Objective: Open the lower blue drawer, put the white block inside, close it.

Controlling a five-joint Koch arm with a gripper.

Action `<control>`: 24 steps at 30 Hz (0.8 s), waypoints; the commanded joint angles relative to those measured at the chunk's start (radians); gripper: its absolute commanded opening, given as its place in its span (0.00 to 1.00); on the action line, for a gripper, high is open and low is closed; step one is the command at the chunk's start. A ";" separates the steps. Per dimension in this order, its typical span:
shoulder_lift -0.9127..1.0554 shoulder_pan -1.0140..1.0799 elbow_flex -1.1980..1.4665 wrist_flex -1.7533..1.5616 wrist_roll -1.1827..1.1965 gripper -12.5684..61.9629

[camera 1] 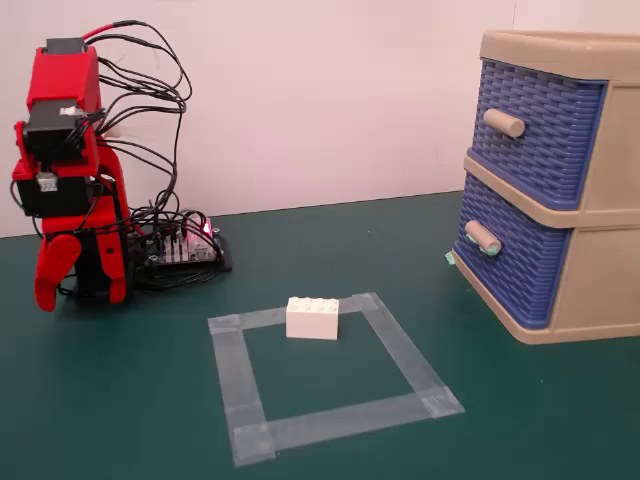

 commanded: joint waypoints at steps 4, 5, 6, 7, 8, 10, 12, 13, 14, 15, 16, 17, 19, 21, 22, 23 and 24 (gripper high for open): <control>0.043 -0.003 0.008 0.153 0.020 0.63; 0.043 -0.003 0.008 0.153 0.021 0.63; 0.043 -0.003 0.008 0.153 0.021 0.63; 0.043 -0.003 0.006 0.153 0.021 0.63; 0.043 -0.002 0.000 0.153 0.026 0.63; 0.043 0.006 -0.072 0.172 0.029 0.63; 0.043 0.018 -0.259 0.236 0.034 0.62; 0.041 0.026 -0.367 0.259 0.038 0.62; 0.040 0.035 -0.558 0.261 0.054 0.62; 0.025 0.037 -0.749 0.256 0.067 0.62; -0.008 0.035 -0.884 0.252 0.075 0.62; -0.080 0.026 -1.022 0.249 0.089 0.62; -0.152 -0.008 -1.114 0.241 0.133 0.62; -0.173 -0.147 -1.149 0.201 0.273 0.62; -0.176 -0.285 -1.143 0.156 0.396 0.62; -0.181 -0.407 -1.132 0.106 0.526 0.62; -0.187 -0.580 -1.120 0.029 0.675 0.62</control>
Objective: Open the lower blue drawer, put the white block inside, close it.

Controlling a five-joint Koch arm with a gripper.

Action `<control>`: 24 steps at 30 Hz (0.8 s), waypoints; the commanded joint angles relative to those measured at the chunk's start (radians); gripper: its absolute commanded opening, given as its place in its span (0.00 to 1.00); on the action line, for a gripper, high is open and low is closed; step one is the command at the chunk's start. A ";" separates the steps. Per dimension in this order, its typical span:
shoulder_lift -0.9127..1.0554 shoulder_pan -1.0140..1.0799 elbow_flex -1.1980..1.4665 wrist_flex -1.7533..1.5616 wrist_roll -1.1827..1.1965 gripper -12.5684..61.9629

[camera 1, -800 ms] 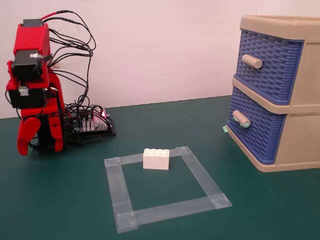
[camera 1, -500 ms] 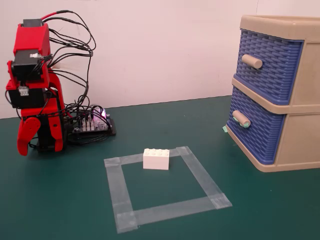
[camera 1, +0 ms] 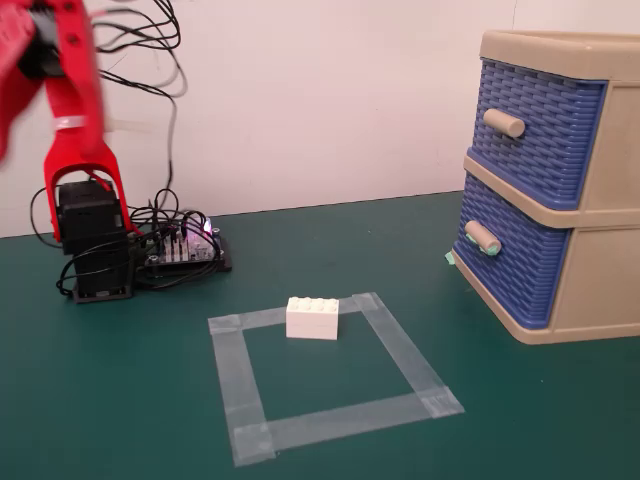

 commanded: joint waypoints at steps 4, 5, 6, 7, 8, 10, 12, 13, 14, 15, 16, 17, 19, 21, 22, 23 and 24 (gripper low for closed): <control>-0.063 -0.607 0.078 -0.477 0.701 0.62; -0.084 -0.663 0.115 -0.574 0.778 0.62; -0.106 -0.693 0.166 -0.683 0.845 0.62; -0.120 -0.703 0.219 -0.773 0.888 0.62; -0.129 -0.707 0.281 -0.862 0.916 0.62; -0.130 -0.721 0.454 -1.103 0.940 0.62; -0.132 -0.770 0.640 -1.401 0.943 0.62; -0.133 -0.793 0.713 -1.546 0.943 0.62; -0.140 -0.810 0.793 -1.723 0.943 0.62; -0.158 -0.821 0.848 -1.864 0.945 0.62; -0.187 -0.833 0.888 -1.980 0.948 0.62; -0.238 -0.853 0.920 -2.121 0.956 0.62; -0.330 -0.890 0.925 -2.276 0.988 0.62; -0.488 -0.911 0.922 -2.418 1.046 0.62; -0.566 -0.913 0.913 -2.473 1.069 0.62; -0.670 -0.913 0.884 -2.563 1.085 0.62; -0.738 -0.913 0.864 -2.634 1.089 0.62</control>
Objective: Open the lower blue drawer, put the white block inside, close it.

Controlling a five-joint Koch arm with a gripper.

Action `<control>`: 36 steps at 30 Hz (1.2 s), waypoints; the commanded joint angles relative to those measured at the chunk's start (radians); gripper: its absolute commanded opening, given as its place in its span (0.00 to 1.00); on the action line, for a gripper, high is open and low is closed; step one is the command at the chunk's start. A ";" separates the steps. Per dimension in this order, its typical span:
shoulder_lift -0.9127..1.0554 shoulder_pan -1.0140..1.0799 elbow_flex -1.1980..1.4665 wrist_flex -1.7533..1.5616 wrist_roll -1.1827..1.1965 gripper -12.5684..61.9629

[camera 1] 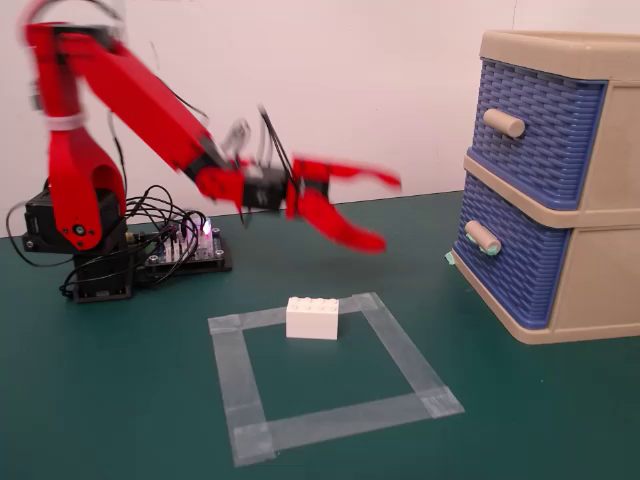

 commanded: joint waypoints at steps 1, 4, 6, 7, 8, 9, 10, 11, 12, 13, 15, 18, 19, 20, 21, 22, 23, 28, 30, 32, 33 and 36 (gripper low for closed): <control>-0.118 -0.011 -0.064 -0.275 0.072 0.62; -0.308 -0.012 -0.138 -0.463 0.074 0.62; -0.362 -0.014 -0.206 -0.491 0.075 0.61; -0.365 -0.011 -0.238 -0.489 0.077 0.61; -0.374 -0.011 -0.275 -0.480 0.077 0.61; -0.387 -0.011 -0.302 -0.465 0.077 0.61; -0.399 -0.011 -0.330 -0.440 0.077 0.60; -0.408 -0.012 -0.365 -0.397 0.077 0.60; -0.410 -0.015 -0.390 -0.368 0.077 0.60; -0.411 -0.026 -0.416 -0.337 0.078 0.59; -0.419 -0.057 -0.465 -0.279 0.078 0.58; -0.442 -0.081 -0.537 -0.227 0.077 0.54; -0.456 -0.083 -0.566 -0.207 0.077 0.53; -0.472 -0.083 -0.604 -0.173 0.077 0.52; -0.485 -0.083 -0.634 -0.146 0.077 0.50; -0.499 -0.083 -0.666 -0.115 0.077 0.50; -0.518 -0.083 -0.713 -0.081 0.077 0.49; -0.598 -0.080 -0.857 0.040 0.072 0.40; -0.594 -0.081 -0.857 0.129 0.072 0.23; -0.540 -0.081 -0.857 0.290 0.080 0.06; -0.506 -0.080 -0.859 0.357 0.086 0.06; -0.442 -0.075 -0.848 0.453 0.137 0.06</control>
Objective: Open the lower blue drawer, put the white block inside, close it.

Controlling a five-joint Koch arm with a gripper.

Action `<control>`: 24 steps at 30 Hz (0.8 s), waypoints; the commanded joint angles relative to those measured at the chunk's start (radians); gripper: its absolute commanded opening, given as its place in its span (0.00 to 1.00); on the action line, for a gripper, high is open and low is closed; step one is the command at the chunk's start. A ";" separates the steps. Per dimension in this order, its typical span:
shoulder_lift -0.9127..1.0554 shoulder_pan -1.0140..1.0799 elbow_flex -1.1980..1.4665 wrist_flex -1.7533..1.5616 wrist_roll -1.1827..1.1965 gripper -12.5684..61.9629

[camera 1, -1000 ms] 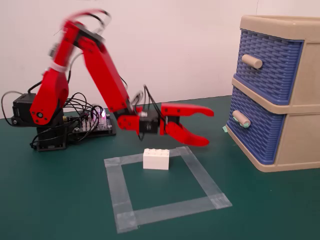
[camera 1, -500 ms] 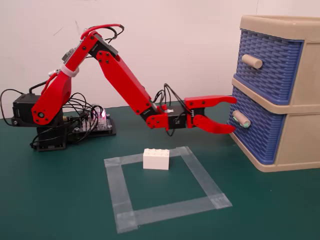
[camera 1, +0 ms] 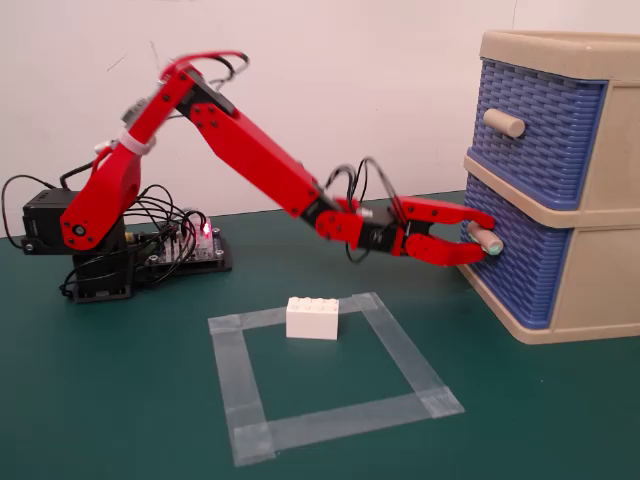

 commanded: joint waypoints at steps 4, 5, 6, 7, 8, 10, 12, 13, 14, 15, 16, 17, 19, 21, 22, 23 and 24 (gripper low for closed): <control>0.222 -0.003 0.153 0.055 0.175 0.06; 0.282 -0.003 0.236 0.055 0.183 0.06; 0.347 -0.003 0.334 0.054 0.192 0.06; 0.402 -0.003 0.414 0.054 0.198 0.06; 0.474 -0.002 0.514 0.052 0.206 0.06; 0.600 0.008 0.684 0.052 0.224 0.06; 0.689 0.029 0.788 0.052 0.233 0.06; 0.696 0.028 0.793 0.052 0.232 0.08; 0.696 0.025 0.793 0.051 0.232 0.18; 0.703 0.025 0.790 0.051 0.227 0.38; 0.718 0.025 0.793 0.055 0.227 0.56; 0.752 0.026 0.802 0.061 0.225 0.62; 0.904 0.029 0.818 0.141 0.224 0.63; 1.049 0.034 0.818 0.385 0.222 0.63; 1.126 0.040 0.790 0.554 0.215 0.62; 1.210 0.043 0.703 0.798 0.172 0.62; 1.253 0.044 0.617 0.979 0.110 0.62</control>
